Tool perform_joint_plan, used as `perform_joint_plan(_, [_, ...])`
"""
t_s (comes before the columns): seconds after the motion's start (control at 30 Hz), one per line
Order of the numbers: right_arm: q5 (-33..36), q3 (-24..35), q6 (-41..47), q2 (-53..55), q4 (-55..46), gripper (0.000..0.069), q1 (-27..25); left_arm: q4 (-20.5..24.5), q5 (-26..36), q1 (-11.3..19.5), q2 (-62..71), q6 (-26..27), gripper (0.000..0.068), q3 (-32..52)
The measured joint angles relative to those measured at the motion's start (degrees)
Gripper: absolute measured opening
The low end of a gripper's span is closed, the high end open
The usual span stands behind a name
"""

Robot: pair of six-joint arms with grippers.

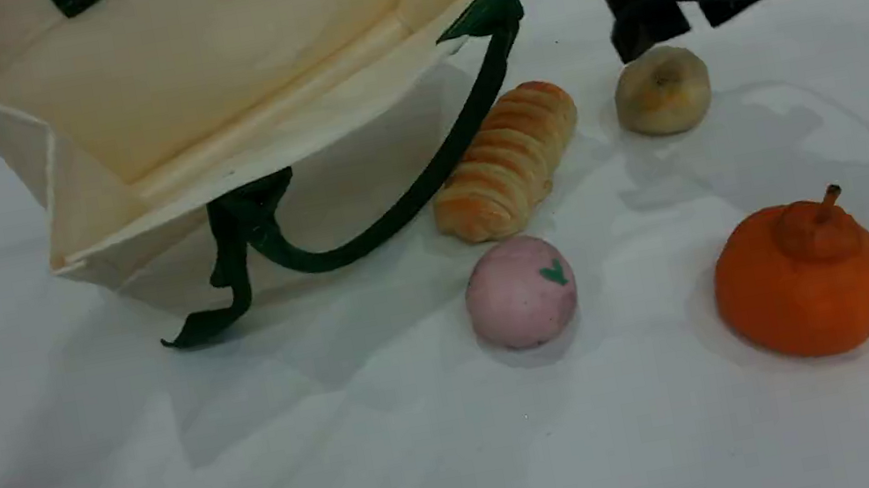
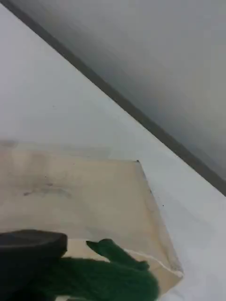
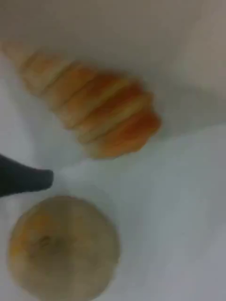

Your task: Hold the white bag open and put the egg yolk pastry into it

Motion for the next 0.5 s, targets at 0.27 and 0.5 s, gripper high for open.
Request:
perform_joint_plan(0.27, [-2.9,-1.8,-0.8,4.7,-0.1,0.0545,0.0,0.1,0.0,0.0,0.0,0.0,0.0083,0.0])
perform_joint_plan(0.5, [-4.2,-1.9,-1.2,7.7,-0.1,0.0545,-0.2,0.0,0.0,0.0,0.0,0.0,0.0083,0.0])
